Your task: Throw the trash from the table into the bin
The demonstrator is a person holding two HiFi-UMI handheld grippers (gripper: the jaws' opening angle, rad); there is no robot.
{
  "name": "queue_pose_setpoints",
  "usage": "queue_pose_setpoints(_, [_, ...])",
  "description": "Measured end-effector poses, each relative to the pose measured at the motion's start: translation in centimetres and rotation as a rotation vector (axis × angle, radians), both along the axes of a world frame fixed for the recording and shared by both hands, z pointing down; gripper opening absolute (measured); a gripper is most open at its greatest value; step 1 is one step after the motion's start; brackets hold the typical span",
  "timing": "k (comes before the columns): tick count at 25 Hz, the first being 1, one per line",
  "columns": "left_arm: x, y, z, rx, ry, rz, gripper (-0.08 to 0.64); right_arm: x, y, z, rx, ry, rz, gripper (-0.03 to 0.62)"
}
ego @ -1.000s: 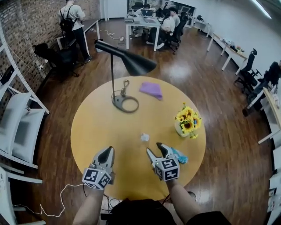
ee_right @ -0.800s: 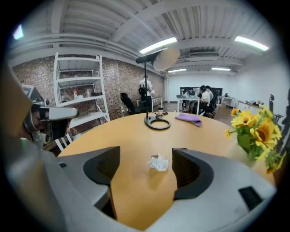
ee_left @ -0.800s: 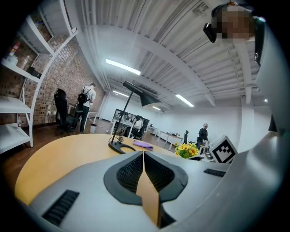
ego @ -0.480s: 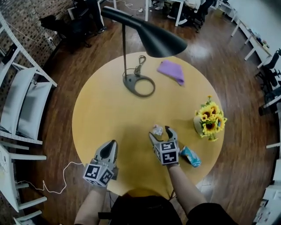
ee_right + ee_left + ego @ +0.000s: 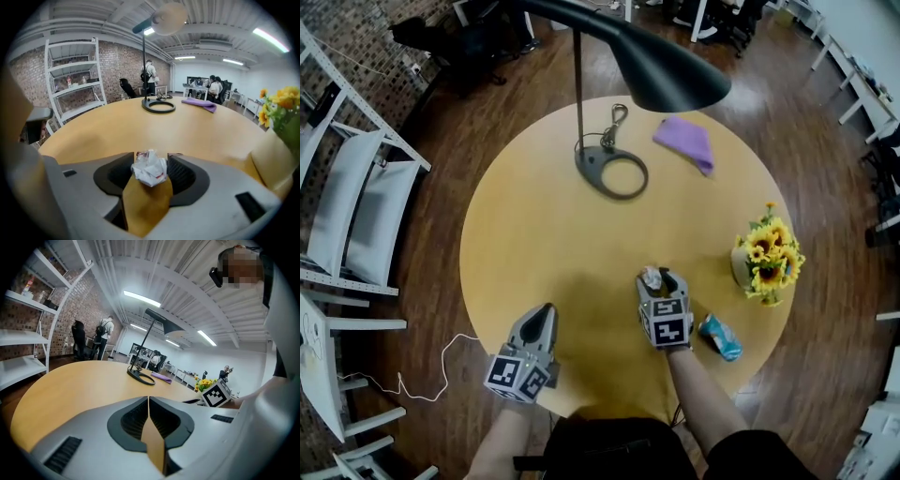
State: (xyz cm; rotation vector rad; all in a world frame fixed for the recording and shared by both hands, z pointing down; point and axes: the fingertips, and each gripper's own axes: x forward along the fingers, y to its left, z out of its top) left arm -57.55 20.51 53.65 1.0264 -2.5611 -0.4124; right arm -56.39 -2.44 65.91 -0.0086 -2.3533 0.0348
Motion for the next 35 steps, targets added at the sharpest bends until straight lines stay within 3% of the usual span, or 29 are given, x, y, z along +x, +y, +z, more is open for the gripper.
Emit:
queue_pose_setpoints(7, [1.1,2.4,-1.4,0.014,-0.028,-0.016,0.005,-0.4,1.2,-3.7,0.017,-0.093,0.008,0.224])
queue_pose_setpoints(13, [2.2,4.4,-4.8,0.053,-0.100,-0.015,0.005,0.8,3.4,-8.3,0.032,-0.184,-0.007,0.224])
queue_pose_setpoints(20, [4.2,3.5,-8.8,0.121,-0.207,0.082,0.005,5.4,5.4,-14.4,0.060,-0.355,0.024,0.224])
queue_pose_setpoints(26, [6.9,-2.3,-11.1,0.183,-0.244,0.232,0.005,12.0,0.9,-17.8,0.106,-0.410,0.169,0.224])
queue_pose_setpoints(29, [8.4,-7.0,-12.3,0.218,-0.266,0.348,0.005,16.8,-3.4,-19.1,0.152,-0.440,0.305,0.224])
queue_pose_setpoints(35, [14.1,-14.5,-14.6,0.262,-0.297,0.500,0.005,27.5,-10.0,-21.1,0.217,-0.452,0.502,0.224])
